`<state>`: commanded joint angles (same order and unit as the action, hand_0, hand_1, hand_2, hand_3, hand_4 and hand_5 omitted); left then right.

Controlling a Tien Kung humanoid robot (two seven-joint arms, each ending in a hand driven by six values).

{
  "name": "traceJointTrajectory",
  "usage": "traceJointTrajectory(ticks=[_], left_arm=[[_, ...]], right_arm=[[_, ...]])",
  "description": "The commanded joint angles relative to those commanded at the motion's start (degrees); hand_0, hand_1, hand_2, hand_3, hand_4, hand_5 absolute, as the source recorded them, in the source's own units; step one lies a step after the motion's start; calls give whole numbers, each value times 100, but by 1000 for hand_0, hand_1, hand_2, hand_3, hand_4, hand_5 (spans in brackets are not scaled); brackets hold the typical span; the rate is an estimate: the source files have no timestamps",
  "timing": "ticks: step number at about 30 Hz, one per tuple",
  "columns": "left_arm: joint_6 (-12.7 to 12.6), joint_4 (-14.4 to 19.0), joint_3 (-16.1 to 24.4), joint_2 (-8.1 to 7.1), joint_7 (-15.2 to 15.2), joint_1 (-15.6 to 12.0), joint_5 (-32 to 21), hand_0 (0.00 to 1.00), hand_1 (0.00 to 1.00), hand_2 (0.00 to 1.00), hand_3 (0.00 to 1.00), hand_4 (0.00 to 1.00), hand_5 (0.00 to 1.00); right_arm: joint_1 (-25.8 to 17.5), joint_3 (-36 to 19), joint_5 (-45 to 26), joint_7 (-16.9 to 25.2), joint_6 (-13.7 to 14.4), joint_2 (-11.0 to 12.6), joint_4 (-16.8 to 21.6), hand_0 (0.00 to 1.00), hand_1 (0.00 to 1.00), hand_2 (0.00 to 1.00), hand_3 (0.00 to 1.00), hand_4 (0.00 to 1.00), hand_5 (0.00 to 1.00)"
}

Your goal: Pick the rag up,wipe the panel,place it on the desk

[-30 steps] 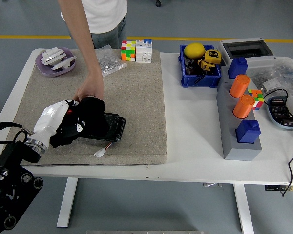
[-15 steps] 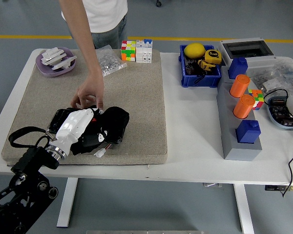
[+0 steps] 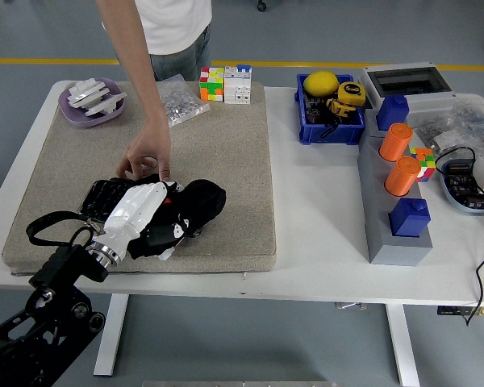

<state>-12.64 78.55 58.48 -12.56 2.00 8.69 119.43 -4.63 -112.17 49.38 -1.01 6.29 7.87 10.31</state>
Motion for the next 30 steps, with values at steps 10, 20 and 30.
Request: traceJointTrajectory(ticks=[10,20,30], left_arm=[[-142,-276,414,-143,-44,-40,200,260,213,545,437,2,2],[-244,-668,806,-241,-173,-107,179,260,230,542,442,21,2],[-370,-878,1308,-250,-160,-146,217,260,233,538,444,30,2]], right_arm=[[7,-120,151,9,-24,18,0,512,558,645,551,926,404],[7,-178,197,19,-31,8,0,512,558,646,551,927,404],[8,-217,248,24,-40,7,0,512,558,646,551,927,404]])
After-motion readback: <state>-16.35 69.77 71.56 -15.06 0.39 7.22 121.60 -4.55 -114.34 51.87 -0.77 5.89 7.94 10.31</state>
